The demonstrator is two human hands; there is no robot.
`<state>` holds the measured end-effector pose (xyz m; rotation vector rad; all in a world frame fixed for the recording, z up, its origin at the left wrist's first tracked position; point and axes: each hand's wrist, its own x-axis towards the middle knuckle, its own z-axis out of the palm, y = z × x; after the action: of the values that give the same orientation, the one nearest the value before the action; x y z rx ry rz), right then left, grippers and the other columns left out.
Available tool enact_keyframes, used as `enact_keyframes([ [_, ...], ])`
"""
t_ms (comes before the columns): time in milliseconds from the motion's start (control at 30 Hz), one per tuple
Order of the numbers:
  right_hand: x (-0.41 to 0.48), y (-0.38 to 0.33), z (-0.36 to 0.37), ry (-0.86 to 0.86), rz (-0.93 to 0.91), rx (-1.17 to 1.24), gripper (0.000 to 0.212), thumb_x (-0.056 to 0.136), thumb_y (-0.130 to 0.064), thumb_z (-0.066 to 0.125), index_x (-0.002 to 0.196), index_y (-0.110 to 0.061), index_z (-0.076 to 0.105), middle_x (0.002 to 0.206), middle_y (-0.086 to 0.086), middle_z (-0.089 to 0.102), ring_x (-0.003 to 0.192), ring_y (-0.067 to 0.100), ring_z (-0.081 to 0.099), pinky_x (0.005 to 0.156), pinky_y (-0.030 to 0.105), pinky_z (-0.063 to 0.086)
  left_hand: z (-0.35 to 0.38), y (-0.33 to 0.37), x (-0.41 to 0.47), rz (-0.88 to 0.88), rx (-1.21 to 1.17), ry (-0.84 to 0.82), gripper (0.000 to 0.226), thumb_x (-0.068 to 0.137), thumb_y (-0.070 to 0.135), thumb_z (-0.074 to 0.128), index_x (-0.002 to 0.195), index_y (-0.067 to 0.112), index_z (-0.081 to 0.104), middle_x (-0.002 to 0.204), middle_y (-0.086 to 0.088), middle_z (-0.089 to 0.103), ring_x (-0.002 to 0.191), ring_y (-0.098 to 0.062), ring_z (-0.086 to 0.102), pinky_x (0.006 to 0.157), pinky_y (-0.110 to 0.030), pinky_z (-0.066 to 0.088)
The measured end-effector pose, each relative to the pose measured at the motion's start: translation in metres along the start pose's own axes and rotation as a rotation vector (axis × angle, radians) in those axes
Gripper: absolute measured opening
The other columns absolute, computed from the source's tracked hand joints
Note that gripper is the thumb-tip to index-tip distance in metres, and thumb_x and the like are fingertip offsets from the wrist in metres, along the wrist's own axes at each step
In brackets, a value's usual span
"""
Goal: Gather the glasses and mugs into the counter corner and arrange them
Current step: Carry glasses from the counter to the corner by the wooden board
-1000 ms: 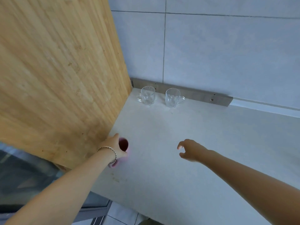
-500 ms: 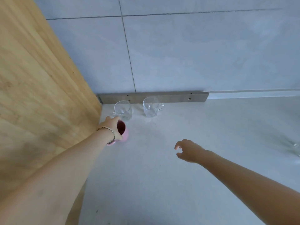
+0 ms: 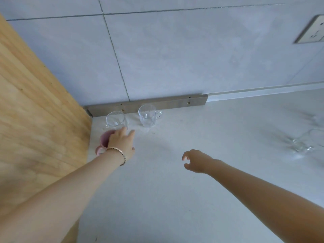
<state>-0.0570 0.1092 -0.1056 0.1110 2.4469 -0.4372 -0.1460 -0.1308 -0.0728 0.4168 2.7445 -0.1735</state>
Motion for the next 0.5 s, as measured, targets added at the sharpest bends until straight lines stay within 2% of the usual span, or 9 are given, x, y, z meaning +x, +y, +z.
enact_keyframes([
  [100, -0.01, 0.017, -0.002, -0.002, 0.015, 0.01, 0.036, 0.094, -0.025, 0.047, 0.13, -0.019, 0.051, 0.137, 0.004, 0.048, 0.128, 0.021, 0.045, 0.104, 0.034, 0.039, 0.007, 0.05, -0.009, 0.152, -0.103, -0.172, 0.036, 0.09, 0.022, 0.047, 0.125, 0.015, 0.049, 0.133, -0.005, 0.05, 0.122, -0.026, 0.05, 0.097, -0.034, 0.042],
  [200, -0.025, 0.048, -0.005, 0.005, 0.042, 0.028, 0.036, 0.094, -0.025, 0.047, 0.13, -0.019, 0.051, 0.137, 0.003, 0.049, 0.127, 0.021, 0.046, 0.103, 0.035, 0.04, 0.013, 0.103, -0.014, 0.219, -0.184, -0.315, 0.028, 0.091, 0.019, 0.045, 0.114, 0.012, 0.058, 0.125, -0.005, 0.058, 0.115, -0.024, 0.055, 0.094, -0.031, 0.044],
  [400, -0.068, 0.151, -0.013, 0.045, 0.151, 0.098, 0.036, 0.093, -0.025, 0.048, 0.129, -0.019, 0.052, 0.135, 0.003, 0.051, 0.124, 0.021, 0.049, 0.102, 0.035, 0.042, 0.019, 0.21, -0.013, 0.298, -0.201, -0.363, 0.028, 0.09, 0.02, 0.043, 0.113, 0.013, 0.057, 0.124, -0.004, 0.058, 0.105, -0.022, 0.056, 0.096, -0.032, 0.045],
  [500, -0.088, 0.216, -0.025, 0.118, 0.218, 0.091, 0.035, 0.093, -0.024, 0.048, 0.127, -0.02, 0.053, 0.134, 0.002, 0.051, 0.126, 0.02, 0.047, 0.103, 0.033, 0.04, 0.018, 0.261, -0.008, 0.307, -0.221, -0.352, 0.027, 0.09, 0.02, 0.043, 0.113, 0.014, 0.057, 0.122, -0.003, 0.057, 0.097, -0.02, 0.052, 0.095, -0.031, 0.045],
])
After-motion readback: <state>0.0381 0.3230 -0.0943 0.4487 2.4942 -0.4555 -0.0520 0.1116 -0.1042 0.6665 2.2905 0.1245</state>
